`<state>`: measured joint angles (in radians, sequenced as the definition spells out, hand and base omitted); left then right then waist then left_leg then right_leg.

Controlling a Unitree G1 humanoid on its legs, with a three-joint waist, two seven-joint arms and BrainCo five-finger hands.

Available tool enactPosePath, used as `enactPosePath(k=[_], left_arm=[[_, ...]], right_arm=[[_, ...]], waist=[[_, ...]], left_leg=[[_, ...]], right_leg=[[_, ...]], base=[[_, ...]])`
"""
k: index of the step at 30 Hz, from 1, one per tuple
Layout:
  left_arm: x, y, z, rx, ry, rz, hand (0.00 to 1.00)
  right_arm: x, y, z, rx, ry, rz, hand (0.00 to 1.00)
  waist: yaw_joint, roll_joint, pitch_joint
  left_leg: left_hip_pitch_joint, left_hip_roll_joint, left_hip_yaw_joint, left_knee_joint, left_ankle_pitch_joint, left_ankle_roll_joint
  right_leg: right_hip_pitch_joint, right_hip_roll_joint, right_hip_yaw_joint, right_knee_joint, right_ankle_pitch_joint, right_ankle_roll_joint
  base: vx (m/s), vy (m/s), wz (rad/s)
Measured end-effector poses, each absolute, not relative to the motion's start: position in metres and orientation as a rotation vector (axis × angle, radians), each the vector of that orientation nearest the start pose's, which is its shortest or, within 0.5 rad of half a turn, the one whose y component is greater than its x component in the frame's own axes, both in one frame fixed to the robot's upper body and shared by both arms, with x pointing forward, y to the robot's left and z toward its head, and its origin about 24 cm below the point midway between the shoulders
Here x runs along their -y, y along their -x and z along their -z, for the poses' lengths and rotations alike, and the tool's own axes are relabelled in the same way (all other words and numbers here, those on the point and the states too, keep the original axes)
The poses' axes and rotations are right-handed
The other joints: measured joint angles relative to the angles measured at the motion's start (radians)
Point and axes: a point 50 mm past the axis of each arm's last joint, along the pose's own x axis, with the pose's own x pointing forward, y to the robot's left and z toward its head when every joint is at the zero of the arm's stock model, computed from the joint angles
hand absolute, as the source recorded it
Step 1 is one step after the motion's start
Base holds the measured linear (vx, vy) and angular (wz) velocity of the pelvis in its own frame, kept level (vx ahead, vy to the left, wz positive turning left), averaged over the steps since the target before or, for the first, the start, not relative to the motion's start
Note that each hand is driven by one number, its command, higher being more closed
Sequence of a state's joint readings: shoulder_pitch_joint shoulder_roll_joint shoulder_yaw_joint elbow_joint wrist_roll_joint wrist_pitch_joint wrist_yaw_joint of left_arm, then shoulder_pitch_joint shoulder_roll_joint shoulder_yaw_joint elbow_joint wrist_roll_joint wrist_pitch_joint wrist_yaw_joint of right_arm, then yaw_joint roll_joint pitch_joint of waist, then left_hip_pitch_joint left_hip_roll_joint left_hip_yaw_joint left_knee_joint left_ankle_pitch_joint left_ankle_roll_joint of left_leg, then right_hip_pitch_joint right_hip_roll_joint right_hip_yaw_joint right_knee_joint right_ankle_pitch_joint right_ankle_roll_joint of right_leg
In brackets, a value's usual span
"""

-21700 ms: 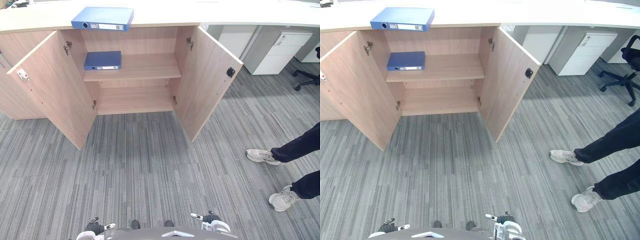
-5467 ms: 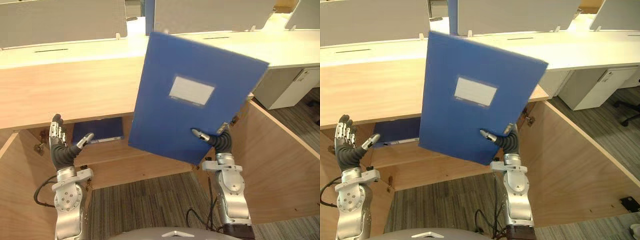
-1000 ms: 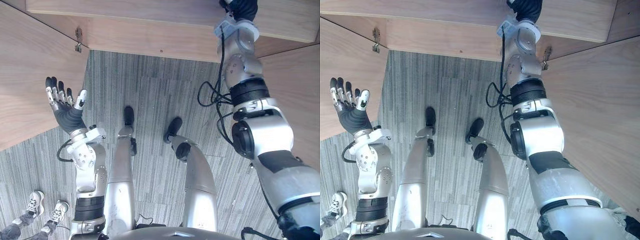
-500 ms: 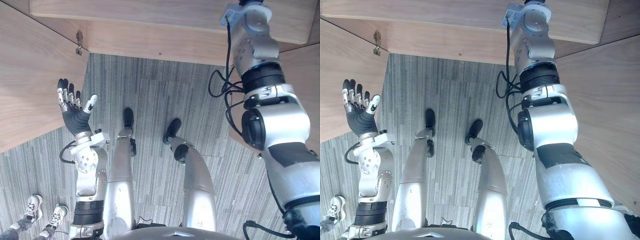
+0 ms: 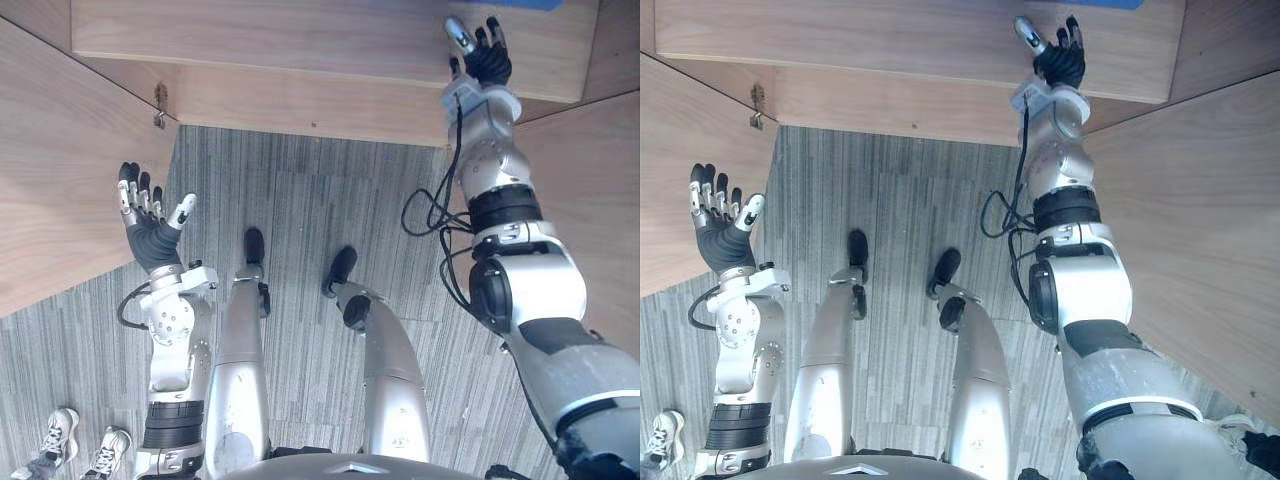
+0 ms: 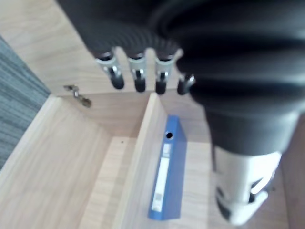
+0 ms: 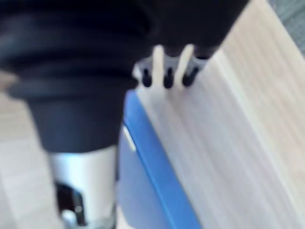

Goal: Walk over to the cabinet, pick up the folder, carry it to the office cabinet, place the folder inside the office cabinet, then close the office cabinet door

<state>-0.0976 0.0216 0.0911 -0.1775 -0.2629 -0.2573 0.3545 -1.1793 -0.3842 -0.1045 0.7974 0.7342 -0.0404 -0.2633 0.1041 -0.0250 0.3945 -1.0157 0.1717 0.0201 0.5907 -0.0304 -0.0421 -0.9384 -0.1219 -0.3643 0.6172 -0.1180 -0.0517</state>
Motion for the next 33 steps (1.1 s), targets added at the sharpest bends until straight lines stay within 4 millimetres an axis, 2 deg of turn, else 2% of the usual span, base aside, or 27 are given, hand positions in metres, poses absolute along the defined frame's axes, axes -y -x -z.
enactPosePath(k=[2, 3, 7, 10, 12, 14, 18, 24, 29, 33], left_arm=[[-0.195, -0.253, -0.124, 0.493, 0.325, -0.425, 0.00], [-0.198, -0.252, -0.123, 0.495, 0.327, -0.443, 0.00], [-0.204, -0.250, -0.122, 0.494, 0.347, -0.482, 0.00], [-0.207, -0.249, -0.119, 0.480, 0.371, -0.521, 0.00], [-0.208, -0.249, -0.119, 0.482, 0.360, -0.543, 0.00], [-0.212, -0.247, -0.121, 0.495, 0.334, -0.585, 0.00], [-0.221, -0.245, -0.124, 0.511, 0.342, -0.637, 0.00], [-0.236, -0.238, -0.126, 0.534, 0.336, -0.708, 0.00], [-0.239, -0.235, -0.132, 0.568, 0.344, -0.735, 0.00], [-0.242, -0.235, -0.135, 0.589, 0.352, -0.759, 0.00]], right_arm=[[0.205, -0.403, -0.277, 0.414, -0.496, 0.193, 0.00], [0.206, -0.399, -0.277, 0.436, -0.480, 0.188, 1.00], [0.200, -0.378, -0.285, 0.567, -0.337, 0.166, 1.00], [0.186, -0.343, -0.299, 0.763, -0.148, 0.176, 1.00], [0.182, -0.322, -0.297, 0.852, -0.041, 0.221, 1.00], [0.180, -0.312, -0.290, 0.893, 0.095, 0.308, 1.00], [0.181, -0.309, -0.289, 0.914, 0.273, 0.403, 1.00], [0.172, -0.310, -0.288, 0.924, 0.466, 0.439, 1.00], [0.173, -0.323, -0.287, 0.870, 0.528, 0.470, 1.00], [0.173, -0.328, -0.295, 0.873, 0.518, 0.487, 1.00]], waist=[[0.000, -0.016, 0.001], [-0.003, -0.024, 0.002], [-0.009, -0.028, 0.002], [-0.016, -0.028, 0.002], [-0.015, -0.028, 0.002], [-0.018, -0.028, 0.002], [-0.020, -0.031, 0.003], [0.003, -0.032, 0.004], [0.006, -0.033, 0.010], [0.016, -0.032, 0.046]], left_leg=[[0.001, 0.004, 0.003, 0.003, -0.003, 0.001], [0.000, 0.005, 0.004, 0.006, -0.011, 0.002], [0.002, 0.011, 0.007, 0.030, -0.029, 0.005], [0.002, 0.011, 0.012, 0.040, -0.042, 0.011], [0.002, 0.010, 0.016, 0.045, -0.051, 0.016], [0.003, 0.006, 0.020, 0.052, -0.060, 0.018], [0.003, -0.011, 0.021, 0.050, -0.067, 0.018], [-0.031, -0.029, 0.016, 0.054, -0.076, 0.020], [-0.048, -0.043, 0.010, 0.054, -0.078, 0.022], [-0.057, -0.051, 0.006, 0.059, -0.088, 0.020]], right_leg=[[0.002, 0.005, 0.003, -0.007, 0.004, 0.001], [0.003, 0.006, 0.003, -0.011, 0.000, 0.008], [0.016, 0.008, 0.005, -0.015, 0.000, 0.014], [0.016, 0.008, 0.016, -0.018, 0.003, 0.018], [0.016, 0.005, 0.020, -0.016, 0.002, 0.020], [0.015, -0.002, 0.024, -0.002, -0.004, 0.026], [0.008, -0.021, 0.025, 0.015, -0.022, 0.031], [-0.030, -0.045, 0.020, 0.040, -0.044, 0.035], [-0.041, -0.058, 0.013, 0.050, -0.049, 0.037], [-0.051, -0.074, 0.007, 0.068, -0.073, 0.035]], base=[[0.00, 0.004, -0.10], [0.00, 0.001, -0.09], [0.02, 0.013, -0.07], [0.04, 0.025, -0.07], [0.05, 0.024, -0.03], [0.06, 0.027, 0.00], [0.03, 0.014, 0.11], [0.05, 0.004, 0.09], [0.07, 0.017, 0.08], [0.02, 0.008, 0.10]])
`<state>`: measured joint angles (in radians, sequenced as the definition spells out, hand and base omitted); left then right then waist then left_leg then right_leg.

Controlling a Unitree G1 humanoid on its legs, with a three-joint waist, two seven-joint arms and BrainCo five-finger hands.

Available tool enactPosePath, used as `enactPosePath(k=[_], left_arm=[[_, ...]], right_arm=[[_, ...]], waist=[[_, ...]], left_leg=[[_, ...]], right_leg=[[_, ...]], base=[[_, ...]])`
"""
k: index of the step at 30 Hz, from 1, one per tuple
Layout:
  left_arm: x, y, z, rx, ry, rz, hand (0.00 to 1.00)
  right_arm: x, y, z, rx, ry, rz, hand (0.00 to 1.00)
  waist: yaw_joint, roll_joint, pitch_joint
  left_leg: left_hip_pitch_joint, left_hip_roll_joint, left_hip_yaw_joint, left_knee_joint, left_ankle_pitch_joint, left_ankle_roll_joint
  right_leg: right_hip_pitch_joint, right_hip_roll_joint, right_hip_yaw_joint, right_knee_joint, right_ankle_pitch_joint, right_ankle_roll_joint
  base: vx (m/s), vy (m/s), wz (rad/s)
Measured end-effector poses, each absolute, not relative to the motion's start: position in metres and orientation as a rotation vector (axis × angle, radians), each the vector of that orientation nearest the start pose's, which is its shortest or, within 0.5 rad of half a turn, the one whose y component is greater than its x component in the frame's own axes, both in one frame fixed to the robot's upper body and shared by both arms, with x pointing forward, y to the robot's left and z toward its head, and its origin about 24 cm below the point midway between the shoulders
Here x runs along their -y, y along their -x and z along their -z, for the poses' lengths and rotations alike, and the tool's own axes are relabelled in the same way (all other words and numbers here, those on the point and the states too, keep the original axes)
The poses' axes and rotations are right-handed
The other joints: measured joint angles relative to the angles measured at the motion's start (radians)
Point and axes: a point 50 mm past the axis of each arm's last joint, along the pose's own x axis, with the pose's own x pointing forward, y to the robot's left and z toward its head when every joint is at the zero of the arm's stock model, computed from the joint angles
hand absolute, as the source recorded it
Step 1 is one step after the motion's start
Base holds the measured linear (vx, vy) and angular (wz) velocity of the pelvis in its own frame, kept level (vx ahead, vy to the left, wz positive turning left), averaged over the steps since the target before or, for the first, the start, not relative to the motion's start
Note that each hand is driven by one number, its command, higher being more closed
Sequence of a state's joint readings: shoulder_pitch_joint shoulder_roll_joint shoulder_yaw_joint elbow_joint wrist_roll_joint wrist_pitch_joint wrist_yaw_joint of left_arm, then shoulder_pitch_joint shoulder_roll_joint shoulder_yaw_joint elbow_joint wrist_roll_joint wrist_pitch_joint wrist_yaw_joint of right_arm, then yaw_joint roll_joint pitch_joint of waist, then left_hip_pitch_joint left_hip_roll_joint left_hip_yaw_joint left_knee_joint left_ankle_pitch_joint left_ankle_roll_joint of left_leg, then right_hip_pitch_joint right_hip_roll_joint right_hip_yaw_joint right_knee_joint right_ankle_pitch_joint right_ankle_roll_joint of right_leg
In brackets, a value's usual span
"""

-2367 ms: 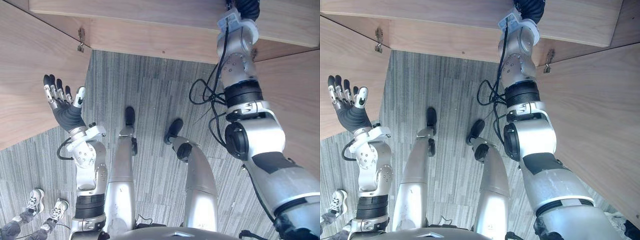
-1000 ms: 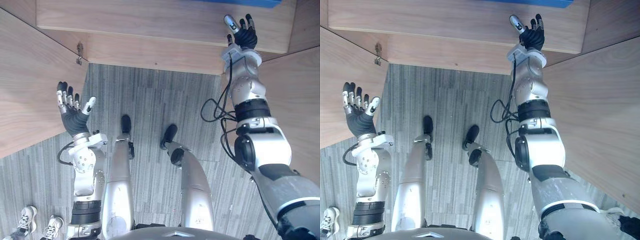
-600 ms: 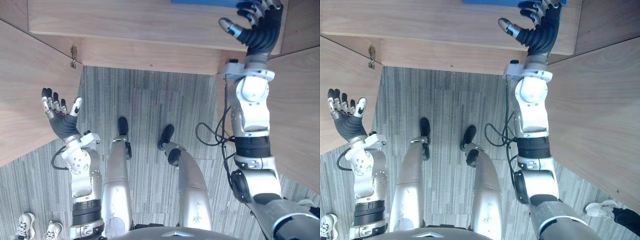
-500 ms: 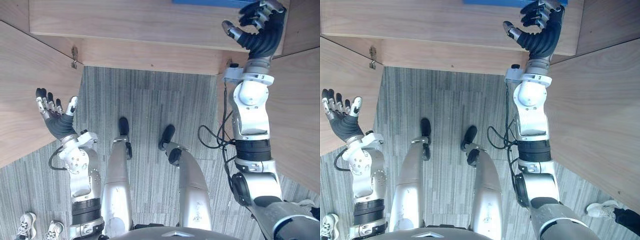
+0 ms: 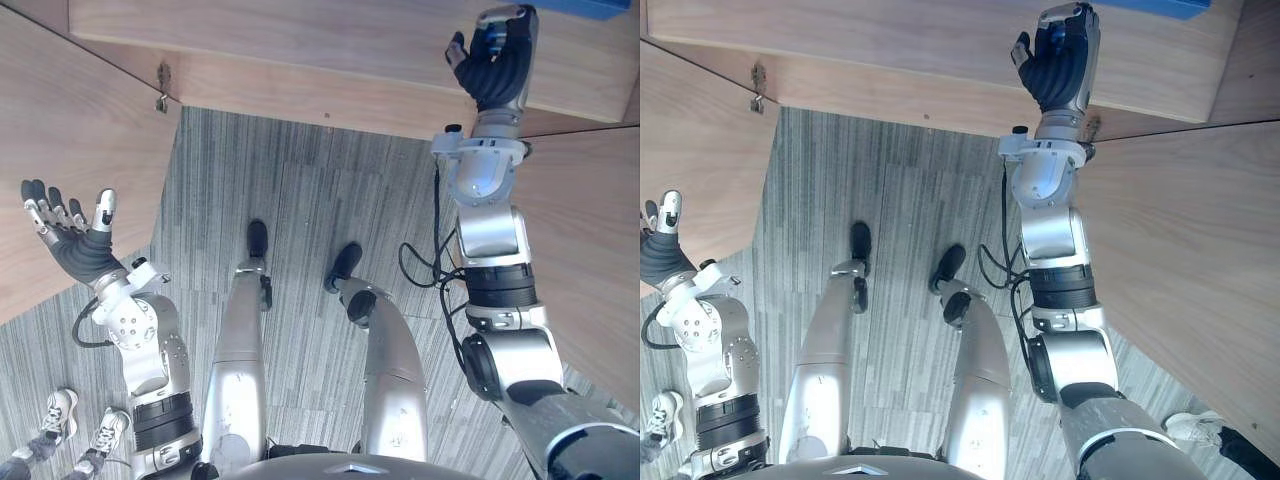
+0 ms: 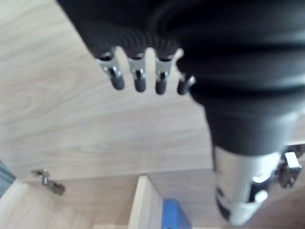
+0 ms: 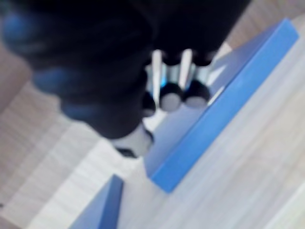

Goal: Walk over to the cabinet, pick up the folder, carry it to the office cabinet, place the folder inside the office cabinet, then close the office cabinet door

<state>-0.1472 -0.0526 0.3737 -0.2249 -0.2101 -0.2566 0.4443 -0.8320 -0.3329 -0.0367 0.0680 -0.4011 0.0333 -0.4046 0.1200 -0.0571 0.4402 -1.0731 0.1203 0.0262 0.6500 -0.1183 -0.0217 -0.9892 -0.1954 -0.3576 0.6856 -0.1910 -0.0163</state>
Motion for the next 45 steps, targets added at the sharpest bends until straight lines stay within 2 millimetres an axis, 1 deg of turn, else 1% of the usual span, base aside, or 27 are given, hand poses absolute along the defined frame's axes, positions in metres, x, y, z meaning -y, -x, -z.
enactPosePath(k=[3, 5, 12, 14, 16, 20, 23, 24, 28, 34, 36, 42, 45], left_arm=[[-0.247, -0.232, -0.135, 0.598, 0.352, -0.787, 0.00], [-0.247, -0.232, -0.136, 0.606, 0.351, -0.787, 0.00], [-0.247, -0.231, -0.139, 0.630, 0.353, -0.780, 0.00], [-0.246, -0.229, -0.145, 0.658, 0.354, -0.774, 0.00], [-0.245, -0.228, -0.147, 0.674, 0.353, -0.766, 0.00], [-0.244, -0.228, -0.146, 0.668, 0.345, -0.757, 0.00], [-0.244, -0.227, -0.146, 0.671, 0.342, -0.759, 0.00], [-0.244, -0.227, -0.145, 0.669, 0.341, -0.758, 0.00], [-0.241, -0.228, -0.145, 0.665, 0.335, -0.738, 0.00], [-0.242, -0.227, -0.148, 0.678, 0.323, -0.729, 0.00], [-0.241, -0.226, -0.151, 0.693, 0.323, -0.717, 0.00], [-0.240, -0.225, -0.153, 0.705, 0.321, -0.709, 0.00], [-0.241, -0.223, -0.150, 0.694, 0.311, -0.709, 0.00]], right_arm=[[0.173, -0.330, -0.301, 0.885, 0.503, 0.514, 1.00], [0.174, -0.336, -0.308, 0.869, 0.500, 0.530, 1.00], [0.183, -0.343, -0.322, 0.871, 0.542, 0.570, 1.00], [0.185, -0.345, -0.327, 0.873, 0.583, 0.571, 1.00], [0.186, -0.345, -0.328, 0.873, 0.606, 0.572, 1.00], [0.183, -0.355, -0.326, 0.834, 0.637, 0.552, 1.00], [0.183, -0.353, -0.336, 0.863, 0.659, 0.558, 1.00], [0.185, -0.353, -0.341, 0.870, 0.685, 0.563, 1.00], [0.193, -0.357, -0.344, 0.842, 0.727, 0.579, 1.00], [0.192, -0.361, -0.359, 0.851, 0.817, 0.567, 1.00], [0.192, -0.360, -0.364, 0.864, 0.841, 0.560, 1.00], [0.193, -0.361, -0.380, 0.880, 0.843, 0.547, 1.00], [0.193, -0.360, -0.386, 0.880, 0.792, 0.523, 1.00]], waist=[[0.010, 0.000, 0.000], [0.014, 0.001, 0.001], [0.017, 0.001, 0.001], [0.014, 0.002, 0.002], [0.015, 0.002, 0.002], [0.016, 0.003, 0.002], [0.018, 0.003, 0.002], [0.018, 0.003, 0.003], [0.023, 0.005, 0.003], [0.022, 0.005, 0.003], [0.023, 0.005, 0.003], [0.029, 0.005, 0.003], [0.031, 0.005, 0.003]], left_leg=[[-0.034, -0.001, 0.001, 0.017, -0.004, -0.003], [-0.062, -0.001, -0.001, 0.030, -0.005, -0.003], [-0.072, -0.003, -0.001, 0.029, -0.003, -0.005], [-0.091, -0.002, -0.001, 0.030, 0.003, -0.009], [-0.107, -0.002, -0.002, 0.030, 0.009, -0.008], [-0.117, -0.002, -0.009, 0.029, 0.019, -0.013], [-0.133, -0.003, -0.011, 0.028, 0.022, -0.014], [-0.142, -0.005, -0.013, 0.026, 0.027, -0.013], [-0.149, -0.010, -0.025, 0.017, 0.042, -0.020], [-0.148, -0.015, -0.040, -0.027, 0.072, -0.032], [-0.148, -0.021, -0.050, -0.051, 0.092, -0.036], [-0.141, -0.033, -0.058, -0.106, 0.128, -0.041], [-0.137, -0.037, -0.058, -0.120, 0.136, -0.043]], right_leg=[[-0.037, -0.007, 0.000, 0.023, -0.011, -0.004], [-0.064, -0.011, -0.002, 0.045, -0.018, -0.006], [-0.088, -0.022, -0.007, 0.081, -0.024, -0.005], [-0.107, -0.022, -0.008, 0.082, -0.024, -0.005], [-0.124, -0.022, -0.008, 0.085, -0.024, -0.005], [-0.133, -0.022, -0.012, 0.090, -0.024, -0.005], [-0.148, -0.024, -0.012, 0.092, -0.024, -0.005], [-0.157, -0.026, -0.014, 0.096, -0.024, -0.006], [-0.162, -0.029, -0.021, 0.099, -0.024, -0.006], [-0.165, -0.030, -0.040, 0.083, -0.024, -0.006], [-0.166, -0.031, -0.052, 0.078, -0.024, -0.007], [-0.167, -0.041, -0.070, 0.073, -0.023, -0.007], [-0.167, -0.043, -0.070, 0.063, -0.022, -0.009]], base=[[0.01, -0.002, 0.01], [0.04, -0.009, 0.03], [0.02, -0.016, 0.04], [0.00, 0.000, 0.00], [0.00, 0.000, 0.00], [-0.01, -0.013, 0.03], [-0.01, -0.005, 0.01], [-0.01, -0.014, 0.05], [0.01, -0.017, 0.08], [0.00, -0.032, 0.10], [0.00, -0.028, 0.15], [0.01, -0.031, 0.15], [0.00, -0.018, 0.05]])
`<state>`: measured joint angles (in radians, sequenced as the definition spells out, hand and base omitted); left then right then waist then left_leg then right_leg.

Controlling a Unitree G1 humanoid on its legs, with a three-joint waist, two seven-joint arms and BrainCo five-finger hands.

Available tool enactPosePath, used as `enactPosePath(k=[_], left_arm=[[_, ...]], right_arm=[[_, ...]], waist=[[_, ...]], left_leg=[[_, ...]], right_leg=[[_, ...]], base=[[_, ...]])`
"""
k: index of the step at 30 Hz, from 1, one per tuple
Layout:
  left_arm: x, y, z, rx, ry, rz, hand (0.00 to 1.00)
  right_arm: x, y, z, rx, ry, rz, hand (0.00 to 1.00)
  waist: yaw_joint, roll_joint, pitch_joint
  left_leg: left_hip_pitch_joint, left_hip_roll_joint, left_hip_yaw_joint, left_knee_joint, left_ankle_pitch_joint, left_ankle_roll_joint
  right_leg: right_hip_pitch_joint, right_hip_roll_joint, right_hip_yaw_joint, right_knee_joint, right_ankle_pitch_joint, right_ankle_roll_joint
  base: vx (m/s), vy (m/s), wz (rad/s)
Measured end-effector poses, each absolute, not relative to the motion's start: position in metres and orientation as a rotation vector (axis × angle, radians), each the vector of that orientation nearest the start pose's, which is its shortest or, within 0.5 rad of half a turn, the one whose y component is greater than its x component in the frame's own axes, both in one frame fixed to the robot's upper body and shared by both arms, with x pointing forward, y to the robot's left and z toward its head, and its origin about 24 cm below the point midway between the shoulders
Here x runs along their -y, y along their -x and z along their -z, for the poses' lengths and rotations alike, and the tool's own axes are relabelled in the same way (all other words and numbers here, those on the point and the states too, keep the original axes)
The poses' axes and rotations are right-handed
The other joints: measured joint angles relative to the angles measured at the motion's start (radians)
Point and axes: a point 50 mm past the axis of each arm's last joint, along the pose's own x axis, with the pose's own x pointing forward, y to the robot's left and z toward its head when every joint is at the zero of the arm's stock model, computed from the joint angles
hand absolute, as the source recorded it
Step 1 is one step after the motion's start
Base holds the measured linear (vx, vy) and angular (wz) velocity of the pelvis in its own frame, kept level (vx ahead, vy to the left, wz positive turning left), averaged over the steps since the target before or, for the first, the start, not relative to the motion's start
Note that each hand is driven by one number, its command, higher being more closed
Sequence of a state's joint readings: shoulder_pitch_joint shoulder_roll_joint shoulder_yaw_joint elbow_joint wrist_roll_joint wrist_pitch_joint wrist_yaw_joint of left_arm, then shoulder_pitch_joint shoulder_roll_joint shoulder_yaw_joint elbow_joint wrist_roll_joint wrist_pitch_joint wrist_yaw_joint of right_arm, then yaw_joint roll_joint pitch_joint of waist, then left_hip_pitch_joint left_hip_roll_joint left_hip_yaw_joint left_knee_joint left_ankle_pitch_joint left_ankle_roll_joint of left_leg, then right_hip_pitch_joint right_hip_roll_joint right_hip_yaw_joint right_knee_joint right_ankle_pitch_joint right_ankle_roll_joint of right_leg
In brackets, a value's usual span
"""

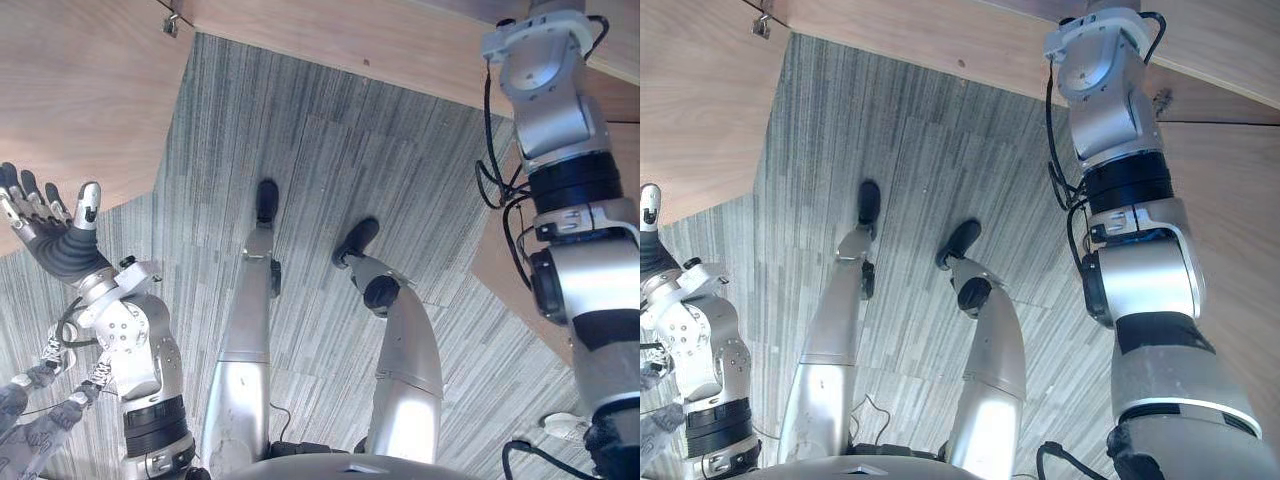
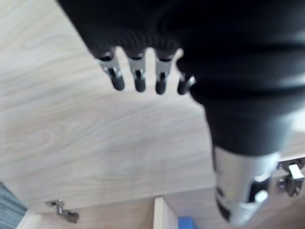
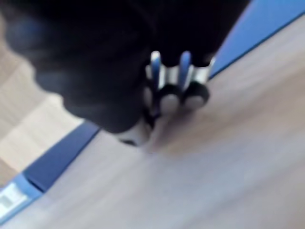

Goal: Walk over to the cabinet, pick up the folder, carry it to the office cabinet, place the folder inside the office cabinet, then close the office cabinet door

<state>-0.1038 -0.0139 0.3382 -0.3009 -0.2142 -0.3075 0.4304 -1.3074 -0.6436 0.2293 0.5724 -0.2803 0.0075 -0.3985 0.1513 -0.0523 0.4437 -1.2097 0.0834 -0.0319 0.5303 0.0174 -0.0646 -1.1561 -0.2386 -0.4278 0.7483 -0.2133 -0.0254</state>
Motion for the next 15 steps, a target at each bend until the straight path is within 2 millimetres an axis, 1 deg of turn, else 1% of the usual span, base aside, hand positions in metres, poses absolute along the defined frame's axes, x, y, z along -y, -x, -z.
enactPosePath(k=[6, 10, 15], left_arm=[[-0.243, -0.219, -0.145, 0.680, 0.303, -0.717, 0.00], [-0.244, -0.219, -0.145, 0.682, 0.319, -0.718, 0.00], [-0.243, -0.219, -0.145, 0.685, 0.320, -0.701, 0.00]], right_arm=[[0.200, -0.357, -0.396, 0.888, 0.721, 0.513, 1.00], [0.208, -0.356, -0.403, 0.872, 0.650, 0.520, 1.00], [0.218, -0.358, -0.407, 0.852, 0.592, 0.514, 1.00]], waist=[[0.005, 0.000, 0.000], [0.006, 0.000, 0.000], [0.004, 0.000, 0.000]], left_leg=[[0.003, -0.004, -0.001, -0.028, 0.016, 0.003], [0.003, -0.004, -0.008, -0.034, 0.020, 0.002], [0.013, -0.008, -0.020, -0.076, 0.049, -0.006]], right_leg=[[0.001, 0.000, -0.008, -0.014, 0.009, -0.013], [0.002, 0.000, -0.012, -0.017, 0.009, -0.014], [0.005, 0.000, -0.026, -0.030, 0.014, -0.019]], base=[[0.00, -0.015, 0.02], [0.00, -0.025, 0.01], [-0.01, -0.045, 0.08]])
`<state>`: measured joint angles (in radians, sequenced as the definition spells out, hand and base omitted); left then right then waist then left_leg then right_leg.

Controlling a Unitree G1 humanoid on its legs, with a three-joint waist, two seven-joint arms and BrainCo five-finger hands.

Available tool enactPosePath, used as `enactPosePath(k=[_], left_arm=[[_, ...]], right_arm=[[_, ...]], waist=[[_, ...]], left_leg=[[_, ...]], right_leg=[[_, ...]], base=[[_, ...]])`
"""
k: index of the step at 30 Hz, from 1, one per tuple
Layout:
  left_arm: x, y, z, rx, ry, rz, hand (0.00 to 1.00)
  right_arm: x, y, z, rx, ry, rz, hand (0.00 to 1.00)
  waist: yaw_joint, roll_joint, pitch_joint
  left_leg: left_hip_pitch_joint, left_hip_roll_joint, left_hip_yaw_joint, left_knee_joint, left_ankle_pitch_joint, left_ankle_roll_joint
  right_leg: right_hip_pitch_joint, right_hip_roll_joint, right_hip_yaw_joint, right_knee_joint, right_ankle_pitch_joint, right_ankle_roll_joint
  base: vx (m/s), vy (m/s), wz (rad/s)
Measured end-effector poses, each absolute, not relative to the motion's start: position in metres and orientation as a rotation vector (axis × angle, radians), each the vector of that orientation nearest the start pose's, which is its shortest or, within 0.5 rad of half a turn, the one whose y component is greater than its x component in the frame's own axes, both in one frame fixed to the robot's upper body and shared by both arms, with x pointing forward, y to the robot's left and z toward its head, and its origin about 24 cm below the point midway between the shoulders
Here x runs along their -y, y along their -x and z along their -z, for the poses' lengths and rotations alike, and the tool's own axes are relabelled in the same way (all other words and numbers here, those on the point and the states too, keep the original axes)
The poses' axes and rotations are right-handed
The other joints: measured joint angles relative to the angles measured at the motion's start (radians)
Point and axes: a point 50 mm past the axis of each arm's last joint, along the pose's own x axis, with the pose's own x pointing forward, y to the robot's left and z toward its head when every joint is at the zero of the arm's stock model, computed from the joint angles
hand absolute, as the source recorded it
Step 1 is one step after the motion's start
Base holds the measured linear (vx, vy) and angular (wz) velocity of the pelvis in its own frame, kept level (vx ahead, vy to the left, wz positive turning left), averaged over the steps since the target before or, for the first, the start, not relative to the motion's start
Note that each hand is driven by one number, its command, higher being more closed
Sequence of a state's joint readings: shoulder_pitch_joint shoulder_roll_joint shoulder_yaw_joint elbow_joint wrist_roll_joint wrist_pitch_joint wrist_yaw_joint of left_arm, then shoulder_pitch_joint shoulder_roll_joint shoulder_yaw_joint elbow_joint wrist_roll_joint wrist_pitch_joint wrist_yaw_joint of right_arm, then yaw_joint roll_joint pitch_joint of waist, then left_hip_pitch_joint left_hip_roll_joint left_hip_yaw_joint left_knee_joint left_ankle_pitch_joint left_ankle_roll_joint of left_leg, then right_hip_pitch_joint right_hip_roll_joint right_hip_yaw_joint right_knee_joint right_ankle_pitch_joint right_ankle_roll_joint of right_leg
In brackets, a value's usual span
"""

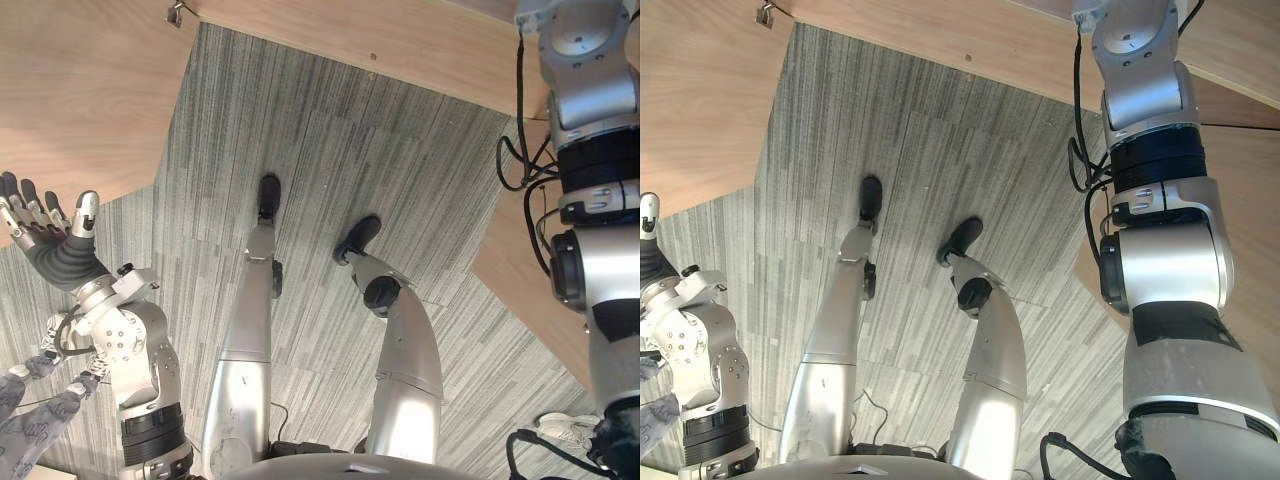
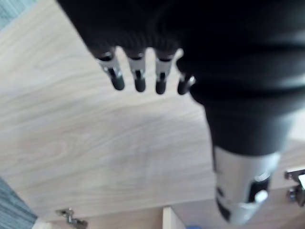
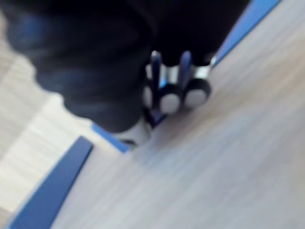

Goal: Walk over to the cabinet, pick up the folder, carry it to the office cabinet, place the folder inside the office cabinet, then close the office cabinet door

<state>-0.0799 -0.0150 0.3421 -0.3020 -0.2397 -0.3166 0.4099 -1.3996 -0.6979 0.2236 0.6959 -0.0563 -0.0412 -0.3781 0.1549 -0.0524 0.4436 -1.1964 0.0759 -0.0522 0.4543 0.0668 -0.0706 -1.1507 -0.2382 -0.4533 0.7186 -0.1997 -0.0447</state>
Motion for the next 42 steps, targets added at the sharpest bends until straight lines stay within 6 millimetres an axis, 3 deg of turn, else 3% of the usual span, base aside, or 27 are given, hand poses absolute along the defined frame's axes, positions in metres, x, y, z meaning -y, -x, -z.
enactPosePath(k=[5, 19, 23, 28, 34, 39, 41, 42], left_arm=[[-0.244, -0.218, -0.144, 0.681, 0.331, -0.704, 0.00], [-0.246, -0.214, -0.138, 0.658, 0.326, -0.724, 0.00], [-0.240, -0.215, -0.134, 0.642, 0.364, -0.729, 0.00], [-0.236, -0.217, -0.135, 0.641, 0.344, -0.706, 0.00], [-0.235, -0.219, -0.134, 0.631, 0.323, -0.697, 0.00], [-0.234, -0.226, -0.119, 0.534, 0.304, -0.670, 0.00], [-0.229, -0.229, -0.107, 0.466, 0.293, -0.639, 0.00], [-0.228, -0.229, -0.103, 0.449, 0.288, -0.629, 0.00]], right_arm=[[0.227, -0.364, -0.405, 0.791, 0.558, 0.537, 1.00], [0.229, -0.363, -0.406, 0.785, 0.562, 0.570, 1.00], [0.229, -0.355, -0.394, 0.826, 0.526, 0.567, 1.00], [0.223, -0.326, -0.388, 0.978, 0.504, 0.564, 1.00], [0.216, -0.300, -0.339, 1.025, 0.558, 0.520, 1.00], [0.203, -0.282, -0.284, 0.981, 0.503, 0.457, 1.00], [0.197, -0.277, -0.246, 0.894, 0.475, 0.419, 1.00], [0.196, -0.276, -0.238, 0.866, 0.462, 0.411, 1.00]], waist=[[0.002, 0.000, 0.000], [-0.006, -0.001, 0.000], [-0.002, -0.001, -0.001], [-0.002, -0.002, -0.003], [-0.003, -0.003, -0.012], [-0.024, -0.006, -0.056], [-0.036, -0.007, -0.095], [-0.039, -0.008, -0.103]], left_leg=[[0.036, -0.002, 0.004, -0.062, 0.036, -0.003], [0.060, -0.013, 0.007, -0.121, 0.076, 0.000], [0.062, -0.001, 0.011, -0.048, 0.032, 0.006], [0.089, 0.011, 0.018, 0.032, -0.020, 0.017], [0.179, 0.018, 0.029, 0.065, -0.064, 0.022], [0.261, 0.020, 0.030, 0.060, -0.086, 0.025], [0.323, 0.020, 0.036, 0.046, -0.099, 0.027], [0.341, 0.022, 0.038, 0.045, -0.104, 0.030]], right_leg=[[0.015, 0.002, -0.002, -0.025, 0.011, -0.008], [0.016, -0.004, -0.001, -0.039, 0.026, -0.015], [0.051, 0.007, -0.002, -0.041, 0.030, -0.019], [0.107, 0.017, 0.005, -0.038, 0.027, -0.013], [0.210, 0.027, 0.016, -0.048, 0.019, 0.001], [0.300, 0.037, 0.014, -0.077, 0.013, 0.012], [0.364, 0.043, 0.016, -0.104, 0.011, 0.016], [0.382, 0.046, 0.018, -0.113, 0.012, 0.017]], base=[[-0.02, -0.053, 0.04], [-0.01, -0.051, 0.03], [0.00, -0.048, -0.16], [-0.01, -0.009, -0.14], [0.00, 0.005, -0.07], [0.06, 0.013, 0.00], [0.09, 0.007, -0.03], [0.09, 0.008, -0.10]])
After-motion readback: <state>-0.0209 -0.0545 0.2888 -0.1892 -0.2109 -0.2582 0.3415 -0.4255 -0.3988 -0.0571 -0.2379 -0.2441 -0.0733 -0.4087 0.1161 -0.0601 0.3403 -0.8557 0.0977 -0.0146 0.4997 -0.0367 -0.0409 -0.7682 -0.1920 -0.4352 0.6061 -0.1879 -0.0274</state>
